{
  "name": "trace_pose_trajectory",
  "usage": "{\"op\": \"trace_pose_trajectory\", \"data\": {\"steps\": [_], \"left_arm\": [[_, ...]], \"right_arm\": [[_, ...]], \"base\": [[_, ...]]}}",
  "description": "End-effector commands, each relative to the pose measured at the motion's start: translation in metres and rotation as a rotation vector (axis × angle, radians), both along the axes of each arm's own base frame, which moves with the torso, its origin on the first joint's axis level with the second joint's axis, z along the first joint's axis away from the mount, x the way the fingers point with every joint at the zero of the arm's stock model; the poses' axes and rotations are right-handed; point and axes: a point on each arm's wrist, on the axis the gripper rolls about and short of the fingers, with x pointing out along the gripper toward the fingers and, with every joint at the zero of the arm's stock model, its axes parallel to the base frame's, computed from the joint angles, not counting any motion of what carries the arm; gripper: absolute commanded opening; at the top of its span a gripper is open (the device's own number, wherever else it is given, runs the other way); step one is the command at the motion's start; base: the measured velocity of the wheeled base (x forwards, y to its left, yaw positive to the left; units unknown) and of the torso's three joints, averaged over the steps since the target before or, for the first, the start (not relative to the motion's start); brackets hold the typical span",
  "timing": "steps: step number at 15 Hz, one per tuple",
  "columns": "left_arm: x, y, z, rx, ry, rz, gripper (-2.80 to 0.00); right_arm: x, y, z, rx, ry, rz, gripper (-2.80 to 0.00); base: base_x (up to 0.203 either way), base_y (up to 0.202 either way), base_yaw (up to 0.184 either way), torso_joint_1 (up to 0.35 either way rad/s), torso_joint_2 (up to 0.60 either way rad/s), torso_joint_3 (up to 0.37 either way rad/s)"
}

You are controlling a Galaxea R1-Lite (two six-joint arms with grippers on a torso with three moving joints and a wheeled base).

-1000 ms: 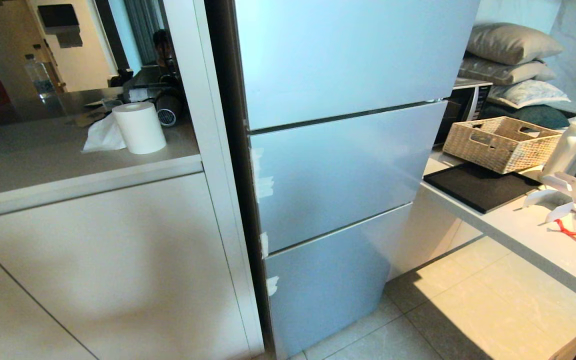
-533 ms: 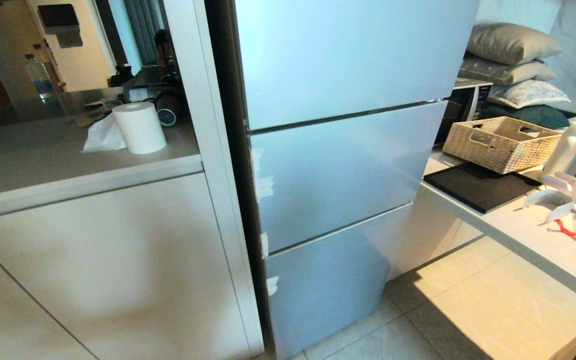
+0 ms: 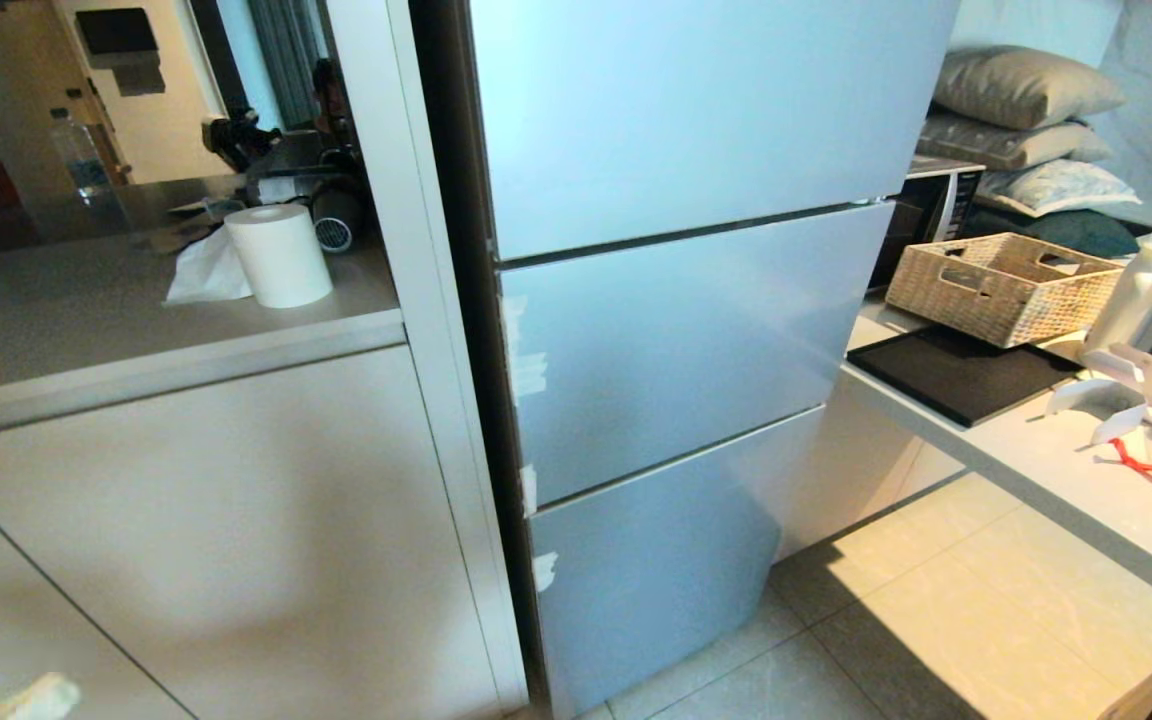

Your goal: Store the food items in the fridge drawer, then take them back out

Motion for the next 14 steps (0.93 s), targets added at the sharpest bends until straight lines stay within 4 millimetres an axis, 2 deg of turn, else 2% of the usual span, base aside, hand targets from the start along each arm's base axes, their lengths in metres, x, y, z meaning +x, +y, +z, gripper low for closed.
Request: {"op": "trace_pose_trajectory", "data": {"steps": [1,3,5,9,10,14], "left_arm": [[0.069,-0.005,0.009,-0.228,0.236,-0.055,-2.8],[0.119,-0.009,0.007,-0.34,0.332,-0.077,-2.8],[0.169,-0.013,-0.004,-0.4,0.37,-0.09,-2.8],[0.252,-0.022,-0.021,-0.451,0.308,-0.066,-2.8],[0.269,-0.03,-0.013,-0.457,0.244,-0.061,-2.8],[0.309,-0.067,0.001,-0.463,0.128,-0.046,-2.8]], "right_arm": [[0.0,0.0,0.0,0.001,0.001,0.0,-2.8],[0.0,0.0,0.0,0.001,0.001,0.0,-2.8],[0.0,0.0,0.0,0.001,0.001,0.0,-2.8],[0.0,0.0,0.0,0.001,0.001,0.0,-2.8],[0.0,0.0,0.0,0.001,0.001,0.0,-2.8],[0.0,0.0,0.0,0.001,0.001,0.0,-2.8]], "base": [[0.0,0.0,0.0,0.0,0.0,0.0],[0.0,0.0,0.0,0.0,0.0,0.0],[0.0,0.0,0.0,0.0,0.0,0.0],[0.0,0.0,0.0,0.0,0.0,0.0],[0.0,0.0,0.0,0.0,0.0,0.0],[0.0,0.0,0.0,0.0,0.0,0.0]]}}
